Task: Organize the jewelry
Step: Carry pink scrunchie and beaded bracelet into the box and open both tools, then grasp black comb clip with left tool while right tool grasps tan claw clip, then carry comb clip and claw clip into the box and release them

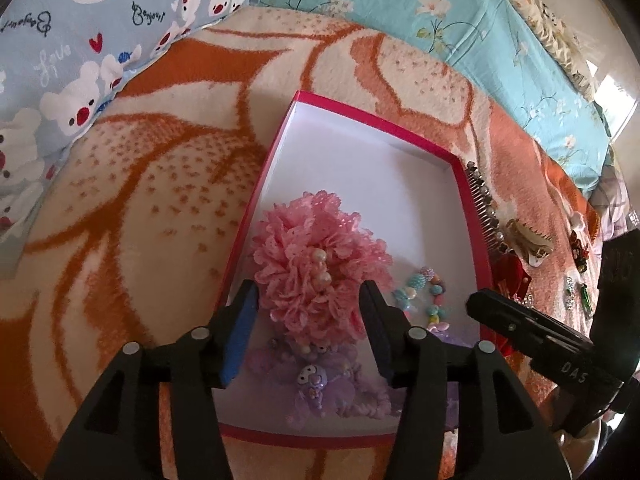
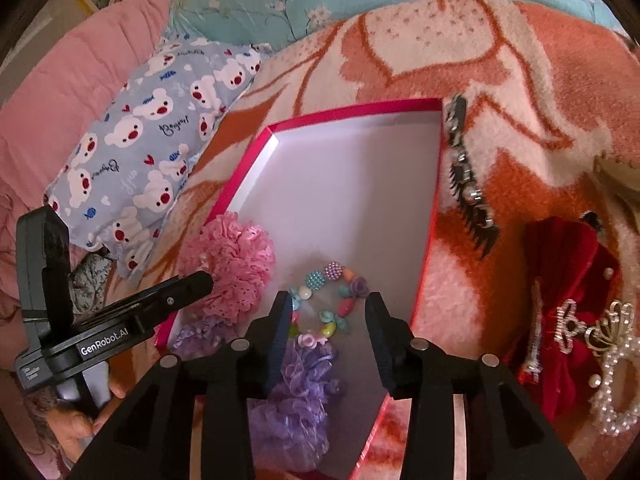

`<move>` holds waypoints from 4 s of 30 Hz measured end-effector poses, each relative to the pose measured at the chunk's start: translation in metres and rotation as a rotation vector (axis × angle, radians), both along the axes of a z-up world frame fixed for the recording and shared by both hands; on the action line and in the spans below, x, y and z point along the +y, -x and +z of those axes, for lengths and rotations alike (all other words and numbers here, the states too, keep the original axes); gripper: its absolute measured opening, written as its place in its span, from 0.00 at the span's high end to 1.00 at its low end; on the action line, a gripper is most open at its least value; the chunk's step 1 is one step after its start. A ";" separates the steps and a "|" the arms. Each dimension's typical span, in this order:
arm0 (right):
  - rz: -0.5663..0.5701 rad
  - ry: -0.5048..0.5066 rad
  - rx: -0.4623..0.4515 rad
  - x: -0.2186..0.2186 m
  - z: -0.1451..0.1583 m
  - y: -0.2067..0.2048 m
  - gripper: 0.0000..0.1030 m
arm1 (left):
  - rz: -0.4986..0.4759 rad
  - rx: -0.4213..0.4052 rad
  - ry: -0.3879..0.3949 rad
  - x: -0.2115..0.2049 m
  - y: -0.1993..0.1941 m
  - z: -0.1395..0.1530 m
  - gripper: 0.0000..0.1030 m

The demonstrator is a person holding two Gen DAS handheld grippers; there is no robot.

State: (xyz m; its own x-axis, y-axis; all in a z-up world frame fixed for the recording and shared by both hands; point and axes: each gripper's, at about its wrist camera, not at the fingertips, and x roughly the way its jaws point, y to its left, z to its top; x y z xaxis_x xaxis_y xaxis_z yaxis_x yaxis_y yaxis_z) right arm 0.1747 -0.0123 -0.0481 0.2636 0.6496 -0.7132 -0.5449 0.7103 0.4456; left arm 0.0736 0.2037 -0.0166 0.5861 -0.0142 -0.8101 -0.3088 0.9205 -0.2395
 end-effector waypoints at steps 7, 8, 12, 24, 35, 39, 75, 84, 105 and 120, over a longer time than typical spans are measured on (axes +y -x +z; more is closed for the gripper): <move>-0.066 -0.028 -0.011 -0.039 0.013 0.003 0.60 | -0.026 -0.025 -0.005 -0.014 -0.001 0.014 0.51; -0.073 -0.032 -0.012 -0.044 0.014 0.004 0.60 | -0.032 -0.029 -0.007 -0.016 -0.001 0.016 0.51; -0.119 -0.037 -0.023 -0.071 0.019 0.002 0.60 | -0.061 -0.041 -0.013 -0.030 -0.006 0.023 0.51; -0.267 -0.045 -0.022 -0.147 0.019 -0.013 0.59 | -0.150 -0.037 0.009 -0.075 -0.021 0.028 0.51; -0.393 -0.063 -0.006 -0.194 0.012 -0.036 0.54 | -0.239 -0.040 0.005 -0.122 -0.055 0.033 0.51; -0.437 -0.093 0.036 -0.205 0.002 -0.056 0.50 | -0.265 -0.032 0.003 -0.135 -0.073 0.031 0.51; -0.590 -0.299 0.158 -0.227 -0.040 -0.138 0.73 | -0.293 0.063 -0.130 -0.152 -0.162 -0.007 0.89; -0.562 -0.319 0.137 -0.224 -0.027 -0.121 0.79 | -0.314 -0.006 -0.138 -0.158 -0.150 0.017 0.91; -0.507 -0.347 0.070 -0.215 0.022 -0.077 0.80 | -0.250 -0.111 -0.067 -0.113 -0.087 0.062 0.91; -0.337 -0.373 0.122 -0.129 0.026 -0.067 0.80 | -0.112 -0.101 -0.062 -0.040 -0.063 0.051 0.91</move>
State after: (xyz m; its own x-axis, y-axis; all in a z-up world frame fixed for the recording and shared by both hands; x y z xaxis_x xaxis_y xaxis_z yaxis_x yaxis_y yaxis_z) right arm 0.2415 -0.1415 -0.0224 0.4310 0.7590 -0.4880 -0.2413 0.6181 0.7482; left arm 0.1365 0.1636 0.0348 0.6624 -0.0356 -0.7483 -0.1810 0.9617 -0.2059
